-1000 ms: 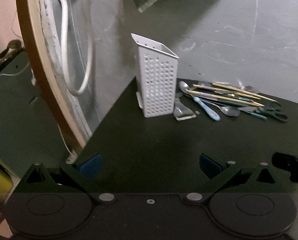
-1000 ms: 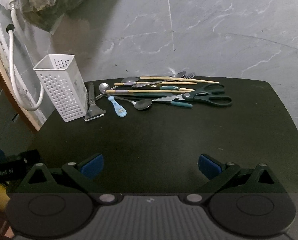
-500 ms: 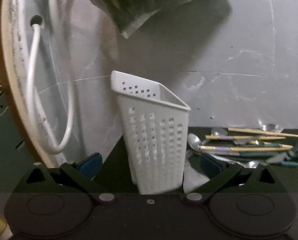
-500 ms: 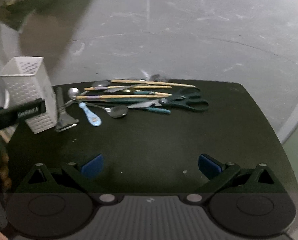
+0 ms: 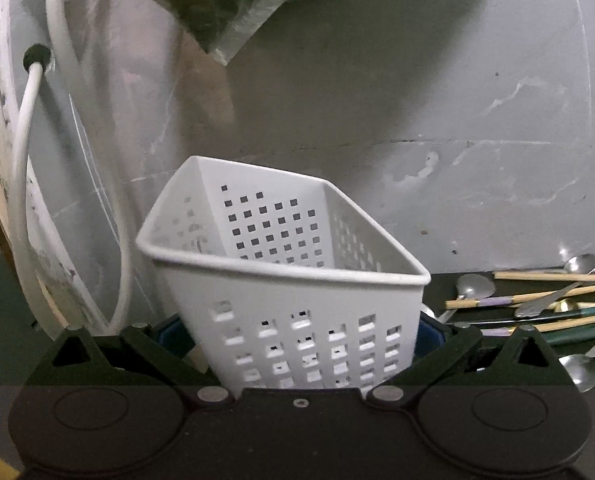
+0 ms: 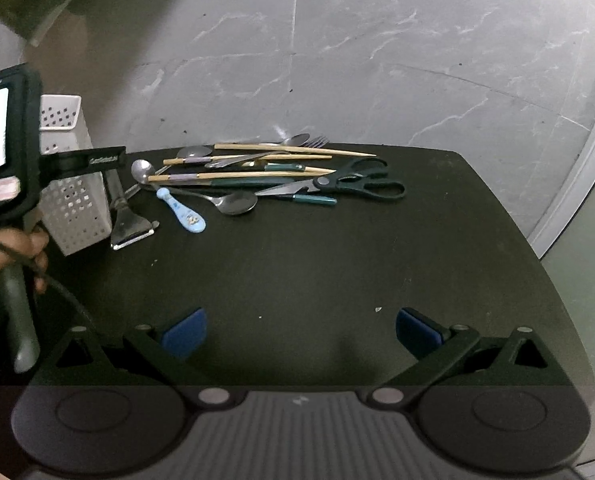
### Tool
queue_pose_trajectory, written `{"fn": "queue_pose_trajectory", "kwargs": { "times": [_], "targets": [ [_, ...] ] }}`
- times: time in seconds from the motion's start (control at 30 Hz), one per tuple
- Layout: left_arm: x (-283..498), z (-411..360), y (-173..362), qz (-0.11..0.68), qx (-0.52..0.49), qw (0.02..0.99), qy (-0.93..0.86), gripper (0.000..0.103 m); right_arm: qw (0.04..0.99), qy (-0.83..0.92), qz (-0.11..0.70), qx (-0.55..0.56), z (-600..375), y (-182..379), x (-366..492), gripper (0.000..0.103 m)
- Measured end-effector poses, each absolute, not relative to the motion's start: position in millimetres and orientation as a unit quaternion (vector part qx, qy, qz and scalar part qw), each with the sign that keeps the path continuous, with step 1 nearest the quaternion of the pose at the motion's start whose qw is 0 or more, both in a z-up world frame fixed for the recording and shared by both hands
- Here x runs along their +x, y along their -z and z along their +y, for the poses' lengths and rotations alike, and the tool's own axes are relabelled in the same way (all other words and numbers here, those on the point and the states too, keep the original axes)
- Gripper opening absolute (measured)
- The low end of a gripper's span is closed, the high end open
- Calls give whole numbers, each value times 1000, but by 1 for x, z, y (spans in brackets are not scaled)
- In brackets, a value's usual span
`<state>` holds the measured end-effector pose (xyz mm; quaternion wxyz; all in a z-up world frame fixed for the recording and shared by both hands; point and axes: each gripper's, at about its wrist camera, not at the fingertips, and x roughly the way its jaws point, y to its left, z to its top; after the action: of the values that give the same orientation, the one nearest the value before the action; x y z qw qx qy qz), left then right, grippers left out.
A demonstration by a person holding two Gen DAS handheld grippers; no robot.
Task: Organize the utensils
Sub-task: 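Lift the white caddy off the table with the left gripper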
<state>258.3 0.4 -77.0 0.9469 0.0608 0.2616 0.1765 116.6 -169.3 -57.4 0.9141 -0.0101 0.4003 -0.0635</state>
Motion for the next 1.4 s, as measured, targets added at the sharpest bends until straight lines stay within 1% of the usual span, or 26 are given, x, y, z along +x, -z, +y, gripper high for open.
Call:
{"fn": "queue_pose_trajectory", "kwargs": {
  "times": [0.13,0.17,0.43,0.6,0.83,1.03,1.13,1.3,1.37,1.4],
  "targets": [
    [257,1,77,256,69,948,-178,92,916,53,396,-19,-171,56,119,103],
    [256,1,77,253,71,948,-177,85,917,48,395,-18,-173,57,122,103],
    [240,10,77,247,83,949,-179,83,925,-21,380,8,-193,67,151,103],
    [214,23,73,254,83,952,-150,83,923,-75,375,40,-202,79,173,103],
    [165,26,71,255,112,957,-87,83,909,-126,386,99,-201,101,194,102],
    [133,21,72,244,137,960,-8,83,910,-125,370,143,-195,112,204,94],
    [130,21,71,247,149,957,23,83,910,-113,359,174,-198,118,213,90],
    [129,25,70,249,146,956,45,83,909,-87,349,209,-203,129,232,82],
    [128,27,70,251,142,956,49,83,909,-76,347,217,-204,134,241,72],
    [131,28,69,252,141,956,51,83,909,-71,348,220,-205,137,245,70]
  ]
}}
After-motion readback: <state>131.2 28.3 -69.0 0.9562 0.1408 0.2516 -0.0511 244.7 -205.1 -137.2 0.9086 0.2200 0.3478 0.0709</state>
